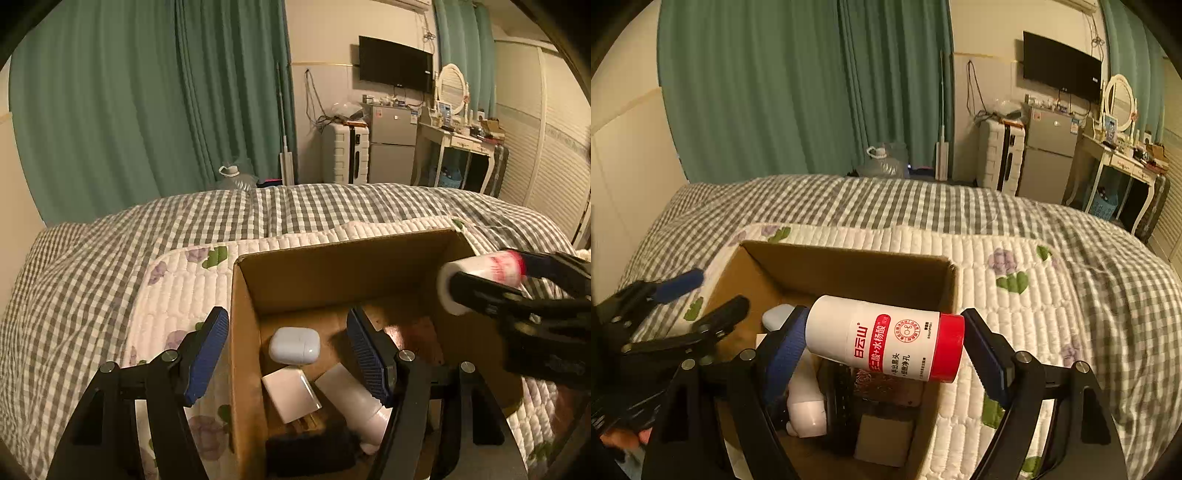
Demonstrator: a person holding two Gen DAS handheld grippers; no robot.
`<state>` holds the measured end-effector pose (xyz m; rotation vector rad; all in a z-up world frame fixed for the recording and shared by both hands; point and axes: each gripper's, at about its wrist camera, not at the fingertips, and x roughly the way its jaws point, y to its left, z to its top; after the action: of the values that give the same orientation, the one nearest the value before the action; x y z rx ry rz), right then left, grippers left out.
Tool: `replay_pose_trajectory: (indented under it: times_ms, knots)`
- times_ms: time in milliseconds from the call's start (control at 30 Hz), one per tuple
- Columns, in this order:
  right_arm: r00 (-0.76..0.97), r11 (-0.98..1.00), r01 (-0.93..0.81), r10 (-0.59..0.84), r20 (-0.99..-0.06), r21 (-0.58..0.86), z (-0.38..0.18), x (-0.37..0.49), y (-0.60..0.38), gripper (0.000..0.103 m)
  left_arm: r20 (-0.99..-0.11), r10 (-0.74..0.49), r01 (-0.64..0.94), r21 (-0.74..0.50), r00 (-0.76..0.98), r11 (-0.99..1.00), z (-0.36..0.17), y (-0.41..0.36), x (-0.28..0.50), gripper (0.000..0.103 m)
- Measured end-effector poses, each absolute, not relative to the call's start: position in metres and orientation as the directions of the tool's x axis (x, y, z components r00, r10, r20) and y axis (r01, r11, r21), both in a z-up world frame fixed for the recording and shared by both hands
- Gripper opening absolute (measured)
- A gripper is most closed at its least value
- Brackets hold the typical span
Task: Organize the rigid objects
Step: 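Lower the earbud case and spray bottle into the box and release both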
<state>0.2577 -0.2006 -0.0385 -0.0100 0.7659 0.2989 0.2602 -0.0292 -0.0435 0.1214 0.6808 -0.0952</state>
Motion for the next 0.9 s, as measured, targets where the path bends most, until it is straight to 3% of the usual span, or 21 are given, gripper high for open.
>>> replay_pose_trajectory:
  times_ms: [267,467,733,900]
  knots:
    - [0.705,0.968,-0.25,0.177,-0.686,-0.007,-0.049,0.284,-0.18,0.082,-0.633,-0.062,0.139,0.073,0.771,0.988,-0.051,-0.025,0.258,0.069]
    - [0.713,0.972,-0.235,0.192,-0.675,0.027,-0.041,0.279,-0.188,0.082,-0.635,-0.07,0.134,0.054,0.77,0.989,-0.049,-0.019,0.249,0.069]
    - [0.73,0.978,-0.207,0.179,-0.659,0.037,-0.002,0.226,-0.206,0.082,-0.59,-0.083,0.125,0.031,0.803,0.992,-0.007,-0.022,0.206,0.069]
    - [0.788,0.98,-0.197,0.161,-0.594,0.005,0.044,0.177,-0.221,0.082,-0.526,-0.109,0.145,0.028,0.844,0.989,0.03,-0.026,0.17,0.069]
